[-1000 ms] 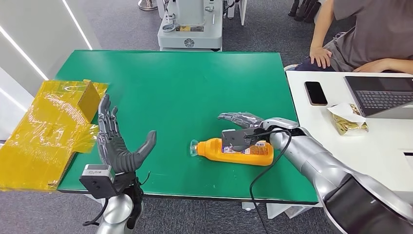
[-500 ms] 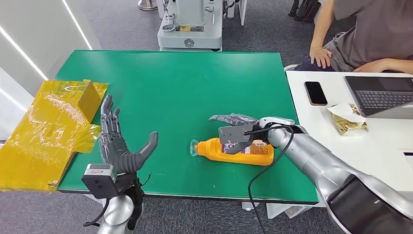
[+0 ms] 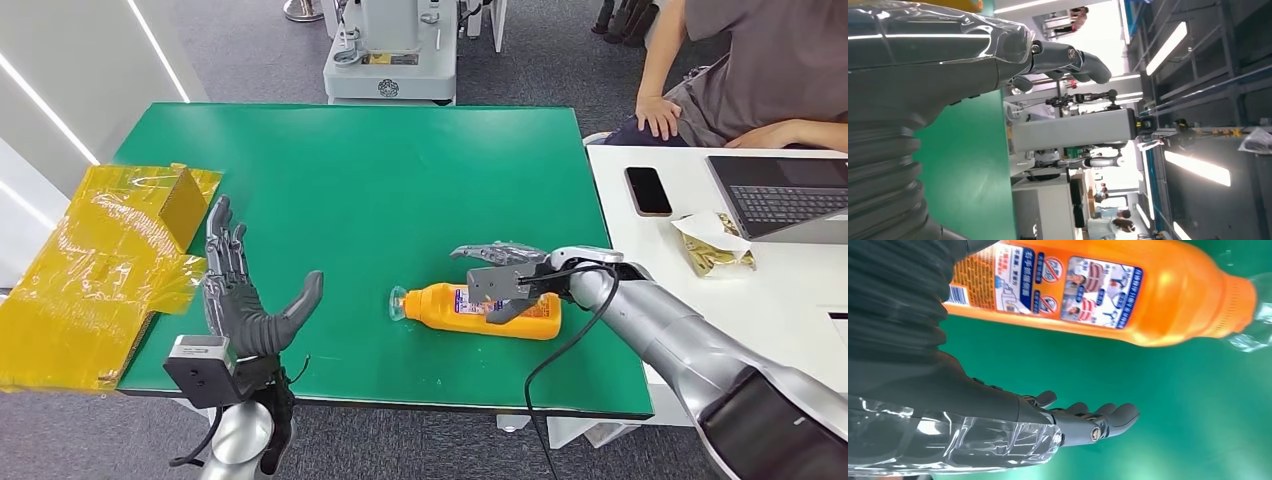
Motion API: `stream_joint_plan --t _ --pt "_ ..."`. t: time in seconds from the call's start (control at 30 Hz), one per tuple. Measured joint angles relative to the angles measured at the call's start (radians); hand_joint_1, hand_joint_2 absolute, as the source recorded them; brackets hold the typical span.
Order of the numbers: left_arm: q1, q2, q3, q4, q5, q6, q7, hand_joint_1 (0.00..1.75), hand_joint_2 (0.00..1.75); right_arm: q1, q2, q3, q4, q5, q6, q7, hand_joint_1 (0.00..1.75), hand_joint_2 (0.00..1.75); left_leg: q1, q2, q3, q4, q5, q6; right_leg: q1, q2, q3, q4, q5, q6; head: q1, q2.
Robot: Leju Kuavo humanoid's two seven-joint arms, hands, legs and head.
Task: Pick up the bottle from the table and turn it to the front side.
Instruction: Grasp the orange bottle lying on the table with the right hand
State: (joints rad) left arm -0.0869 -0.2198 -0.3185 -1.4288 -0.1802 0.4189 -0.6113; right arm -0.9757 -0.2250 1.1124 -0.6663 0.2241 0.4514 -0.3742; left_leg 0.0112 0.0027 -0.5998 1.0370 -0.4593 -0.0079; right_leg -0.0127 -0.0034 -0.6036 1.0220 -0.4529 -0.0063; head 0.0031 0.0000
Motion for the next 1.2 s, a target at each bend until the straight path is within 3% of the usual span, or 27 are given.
stream_joint_plan --t 0.7,1.2 --pt "0.021 0.001 -0.006 -0.061 0.028 0.006 0.019 0.0 1.75 0.128 -0.018 0.047 -0.05 0.048 -0.102 0.063 0.0 1.75 0.0 0.001 0.002 0.0 0.0 0.0 0.0 0.001 0.001 0.0 0.0 0.0 0.0 0.0" --pt "0.012 0.001 -0.03 -0.059 0.052 0.0 0.025 0.0 1.75 0.233 -0.073 -0.038 -0.168 0.138 -0.171 0.133 0.0 1.75 0.0 0.002 0.009 0.0 -0.001 0.0 0.0 0.002 0.009 -0.002 0.0 0.001 0.0 0.0"
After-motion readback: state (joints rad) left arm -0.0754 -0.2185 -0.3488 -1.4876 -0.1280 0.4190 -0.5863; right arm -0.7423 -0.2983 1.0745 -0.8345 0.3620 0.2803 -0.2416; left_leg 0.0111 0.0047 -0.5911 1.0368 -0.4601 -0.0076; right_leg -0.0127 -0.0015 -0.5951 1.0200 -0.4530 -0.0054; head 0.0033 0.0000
